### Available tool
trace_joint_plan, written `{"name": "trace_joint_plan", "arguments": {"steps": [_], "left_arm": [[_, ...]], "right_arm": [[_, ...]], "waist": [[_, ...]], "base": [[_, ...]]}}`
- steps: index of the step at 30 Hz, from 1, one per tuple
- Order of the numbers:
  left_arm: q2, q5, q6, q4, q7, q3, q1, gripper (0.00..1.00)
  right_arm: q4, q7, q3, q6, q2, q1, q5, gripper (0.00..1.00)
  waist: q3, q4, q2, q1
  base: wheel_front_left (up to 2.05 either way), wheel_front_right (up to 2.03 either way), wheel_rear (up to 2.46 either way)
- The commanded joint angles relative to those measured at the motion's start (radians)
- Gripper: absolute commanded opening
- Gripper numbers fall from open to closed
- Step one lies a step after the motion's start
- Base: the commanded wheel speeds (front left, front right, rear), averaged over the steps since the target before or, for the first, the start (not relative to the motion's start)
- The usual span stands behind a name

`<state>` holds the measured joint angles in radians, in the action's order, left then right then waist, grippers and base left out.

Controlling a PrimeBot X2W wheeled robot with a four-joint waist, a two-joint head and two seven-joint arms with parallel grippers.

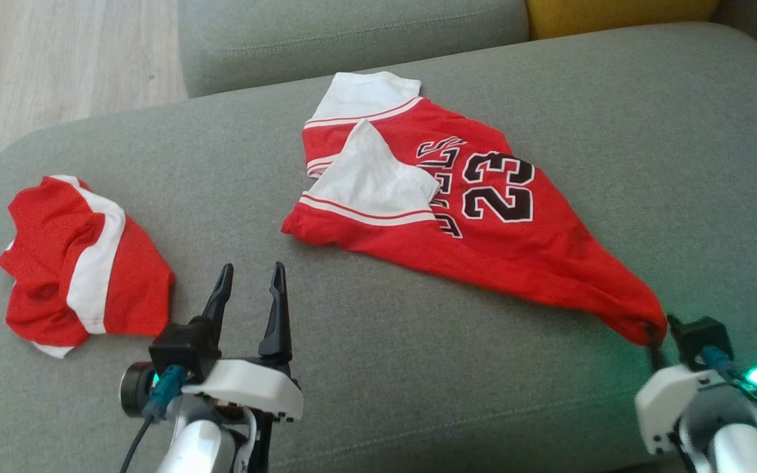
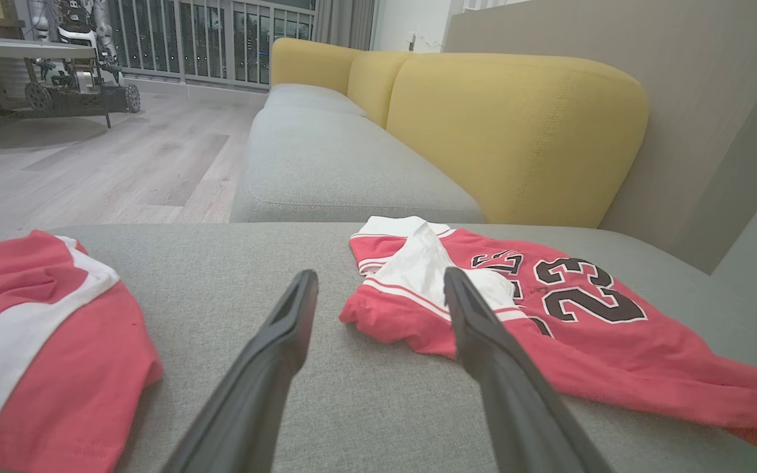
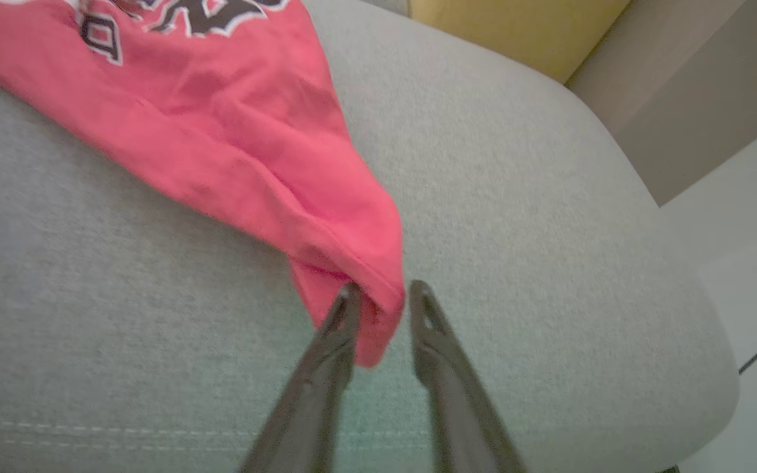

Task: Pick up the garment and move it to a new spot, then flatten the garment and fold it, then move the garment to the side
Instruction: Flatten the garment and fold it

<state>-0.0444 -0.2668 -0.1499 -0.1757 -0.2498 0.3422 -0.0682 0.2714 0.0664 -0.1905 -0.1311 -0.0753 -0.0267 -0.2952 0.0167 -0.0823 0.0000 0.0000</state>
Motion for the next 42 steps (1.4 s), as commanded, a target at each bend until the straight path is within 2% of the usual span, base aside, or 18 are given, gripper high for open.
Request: {"name": "trace_joint_plan", "arguments": {"steps": [1, 6, 11, 16, 22, 31, 38, 42], "left_arm": [[-0.006, 0.003, -0.003, 0.028, -0.012, -0.031, -0.036, 1.00], [-0.006, 0.012, -0.001, 0.026, -0.012, -0.044, -0.042, 1.00], [-0.006, 0.022, 0.007, 0.022, -0.012, -0.064, -0.061, 1.00], [-0.006, 0.044, 0.020, -0.004, -0.012, -0.083, -0.118, 1.00], [-0.032, 0.077, 0.046, -0.174, 0.000, -0.093, -0.289, 1.00], [-0.109, 0.122, 0.119, -0.461, 0.138, -0.065, -0.645, 1.00], [-0.133, 0.144, 0.172, -0.628, 0.181, -0.032, -0.816, 1.00], [-0.145, 0.152, 0.172, -0.726, 0.171, -0.026, -0.890, 1.00]], "right_arm": [[-0.053, -0.010, 0.029, 0.000, 0.004, -0.034, 0.004, 1.00], [-0.130, -0.072, 0.056, 0.000, 0.023, -0.064, 0.061, 1.00], [-0.181, -0.153, 0.158, 0.000, 0.025, -0.089, 0.220, 1.00], [-0.195, -0.191, 0.228, 0.000, 0.025, -0.101, 0.305, 1.00], [-0.228, -0.231, 0.312, 0.000, 0.025, -0.126, 0.380, 1.00], [-0.247, -0.279, 0.376, 0.000, 0.025, -0.182, 0.434, 1.00], [-0.239, -0.303, 0.398, 0.000, 0.025, -0.209, 0.459, 1.00], [-0.226, -0.314, 0.407, 0.000, 0.025, -0.217, 0.466, 1.00]], "waist": [[0.002, -0.003, 0.0000, 0.0000], [0.011, -0.019, 0.0000, 0.0000], [0.024, -0.044, 0.0000, 0.0000], [0.062, -0.081, 0.0000, 0.0000], [0.160, -0.147, 0.0000, 0.0000], [0.313, -0.240, 0.0000, 0.0000], [0.365, -0.279, 0.0000, 0.0000], [0.379, -0.294, 0.0000, 0.0000]], "base": [[0.00, 0.00, 0.00], [0.00, 0.00, 0.00], [0.00, 0.00, 0.00], [0.00, 0.00, 0.00], [0.00, 0.00, 0.00], [0.00, 0.00, 0.00], [0.00, 0.00, 0.00], [0.00, 0.00, 0.00]]}}
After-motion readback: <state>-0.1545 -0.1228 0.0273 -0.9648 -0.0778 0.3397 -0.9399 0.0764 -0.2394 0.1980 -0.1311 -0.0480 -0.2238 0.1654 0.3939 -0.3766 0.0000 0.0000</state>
